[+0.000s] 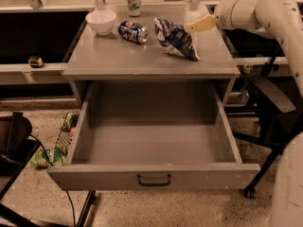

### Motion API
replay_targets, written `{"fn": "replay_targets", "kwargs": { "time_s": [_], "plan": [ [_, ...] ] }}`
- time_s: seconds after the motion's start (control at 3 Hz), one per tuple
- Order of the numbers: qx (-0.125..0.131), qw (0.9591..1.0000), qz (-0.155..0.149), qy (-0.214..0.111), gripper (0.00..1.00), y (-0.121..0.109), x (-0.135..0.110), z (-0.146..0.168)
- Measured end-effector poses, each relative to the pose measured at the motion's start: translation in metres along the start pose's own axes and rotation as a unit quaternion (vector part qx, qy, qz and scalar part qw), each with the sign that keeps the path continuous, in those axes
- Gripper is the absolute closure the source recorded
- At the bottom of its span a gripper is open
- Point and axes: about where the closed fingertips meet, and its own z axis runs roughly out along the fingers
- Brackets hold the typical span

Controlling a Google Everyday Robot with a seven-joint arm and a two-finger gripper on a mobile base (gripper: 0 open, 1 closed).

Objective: Pick blue chip bag from top drawer and place on counter

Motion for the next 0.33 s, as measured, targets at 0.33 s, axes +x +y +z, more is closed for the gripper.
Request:
{"fn": "replay_targets", "kwargs": {
  "time_s": [0.33],
  "plan": [
    [0.064,0.9977,-0.006,-0.020,0.00,-0.0174,-0.0294,-0.0671]
  ]
}}
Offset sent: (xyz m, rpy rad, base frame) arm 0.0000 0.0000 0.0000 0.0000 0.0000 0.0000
